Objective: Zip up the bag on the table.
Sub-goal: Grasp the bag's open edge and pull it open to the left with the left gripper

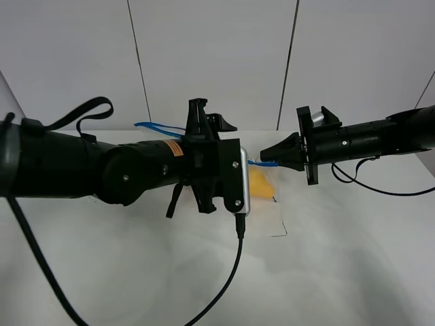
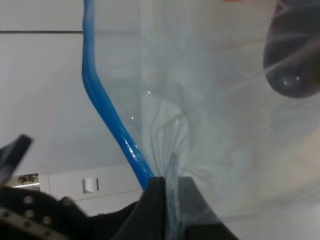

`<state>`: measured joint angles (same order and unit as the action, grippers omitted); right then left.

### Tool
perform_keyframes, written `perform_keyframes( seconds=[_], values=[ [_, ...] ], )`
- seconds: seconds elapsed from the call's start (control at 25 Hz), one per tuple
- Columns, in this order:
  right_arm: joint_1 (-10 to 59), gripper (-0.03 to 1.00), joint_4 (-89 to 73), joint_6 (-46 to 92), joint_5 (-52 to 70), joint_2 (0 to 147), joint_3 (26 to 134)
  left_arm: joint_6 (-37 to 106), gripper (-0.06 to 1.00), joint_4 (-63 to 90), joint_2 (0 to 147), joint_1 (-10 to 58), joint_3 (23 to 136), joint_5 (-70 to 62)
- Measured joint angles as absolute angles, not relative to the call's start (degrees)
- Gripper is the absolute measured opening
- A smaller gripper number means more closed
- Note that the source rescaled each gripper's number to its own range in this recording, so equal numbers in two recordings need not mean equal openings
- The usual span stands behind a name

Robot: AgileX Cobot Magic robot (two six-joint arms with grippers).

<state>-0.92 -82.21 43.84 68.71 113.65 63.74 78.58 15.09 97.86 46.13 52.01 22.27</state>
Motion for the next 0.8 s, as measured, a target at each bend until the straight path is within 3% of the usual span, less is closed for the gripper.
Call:
perform_keyframes(
  seconds=[0.68, 0.8],
  values=[
    [-0.92, 0.0, -82.21, 43.84, 68.71, 113.65, 63.74, 74.92, 0.91, 12.0, 105.11, 48.14, 51.7, 31.82],
    [-0.92, 0.0, -82.21, 43.84, 68.71, 113.65, 63.74, 74.54, 0.84, 11.94, 105.26, 48.14, 51.7, 33.51]
  ],
)
